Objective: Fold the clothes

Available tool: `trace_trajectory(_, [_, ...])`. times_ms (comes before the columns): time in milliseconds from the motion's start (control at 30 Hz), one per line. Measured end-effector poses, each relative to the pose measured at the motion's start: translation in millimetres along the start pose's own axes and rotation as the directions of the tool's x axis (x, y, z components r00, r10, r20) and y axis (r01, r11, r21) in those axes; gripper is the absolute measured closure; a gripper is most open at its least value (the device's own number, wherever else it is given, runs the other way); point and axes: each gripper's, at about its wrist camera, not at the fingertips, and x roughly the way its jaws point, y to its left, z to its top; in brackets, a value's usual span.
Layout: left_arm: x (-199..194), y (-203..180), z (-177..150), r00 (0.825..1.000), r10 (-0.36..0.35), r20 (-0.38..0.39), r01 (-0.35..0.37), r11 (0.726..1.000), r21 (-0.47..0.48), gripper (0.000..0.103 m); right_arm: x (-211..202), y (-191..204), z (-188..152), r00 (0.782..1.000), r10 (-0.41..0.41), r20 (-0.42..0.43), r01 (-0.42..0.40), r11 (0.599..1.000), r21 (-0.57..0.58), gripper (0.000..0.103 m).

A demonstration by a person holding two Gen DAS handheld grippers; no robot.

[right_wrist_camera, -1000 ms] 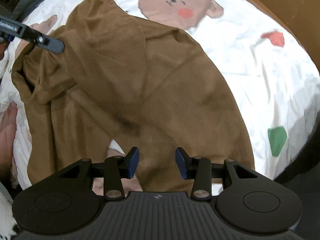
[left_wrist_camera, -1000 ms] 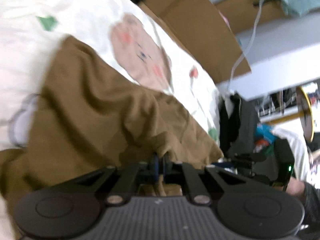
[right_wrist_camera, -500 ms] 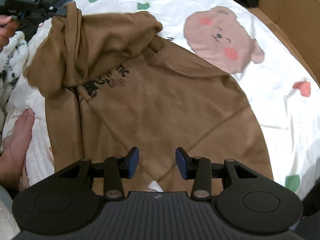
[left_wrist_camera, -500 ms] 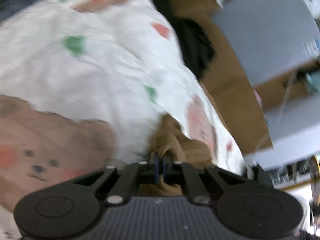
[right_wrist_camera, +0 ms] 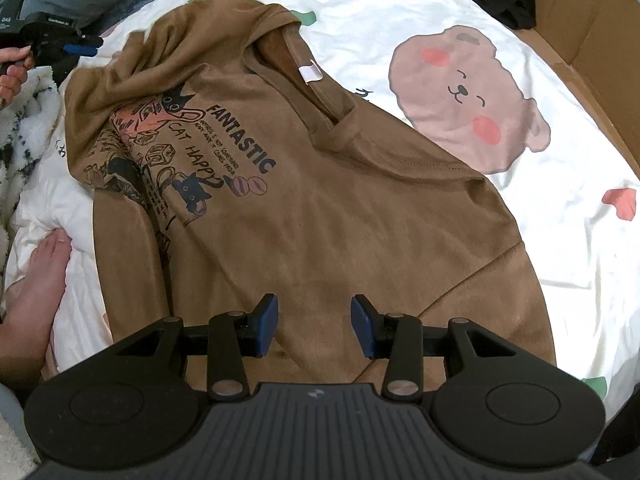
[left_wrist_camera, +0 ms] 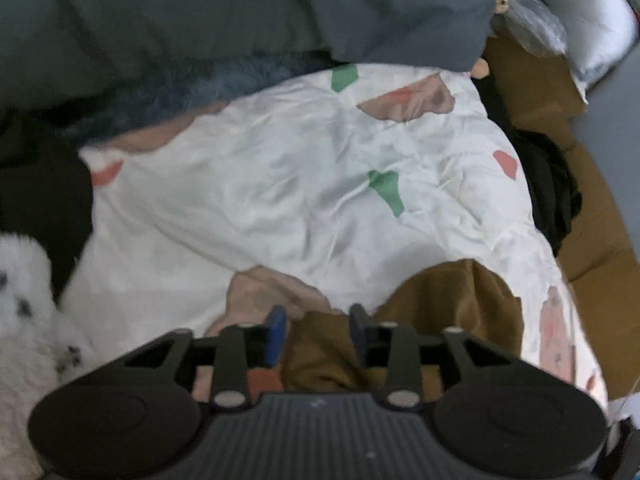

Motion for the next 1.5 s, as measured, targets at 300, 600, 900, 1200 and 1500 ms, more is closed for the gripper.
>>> trace_trajectory(300, [5, -67, -15, 0.977, -0.208, -0.054, 0.214, 0.908, 0.359, 0.045, -1, -5, -5, 1.0, -0.011, -0.011, 0.011, 1.0, 0.009, 0.058])
trace_trajectory(600, [23, -116, -29, 0.953, -0.225, -0.203, 0.303, 0.737, 0.604, 0.047, -9, -21, -15, 1.0, -0.019, -0.004, 0.019, 1.0, 0.022, 0.058])
trace_trajectory(900, [53, -126, -31, 0.95, -0.148, -0.275, 0.299, 0.686, 0.663, 0.047, -28, -59, -35, 0.999, -0.054, -0.005, 0.055, 0.995, 0.078, 0.058])
trace_trajectory(1200, [53, -120, -22, 0.973, -0.108, -0.206, 0.222, 0.693, 0.686, 0.094, -52, -123, -76, 0.988, -0.15, -0.029, 0.153, 0.966, 0.209, 0.058])
trace_trajectory(1500, [12, -61, 51, 0.994, -0.11, -0.003, 0.098, 0.875, 0.475, 0.096, -45, -143, -97, 0.98, -0.188, -0.063, 0.198, 0.954, 0.227, 0.058])
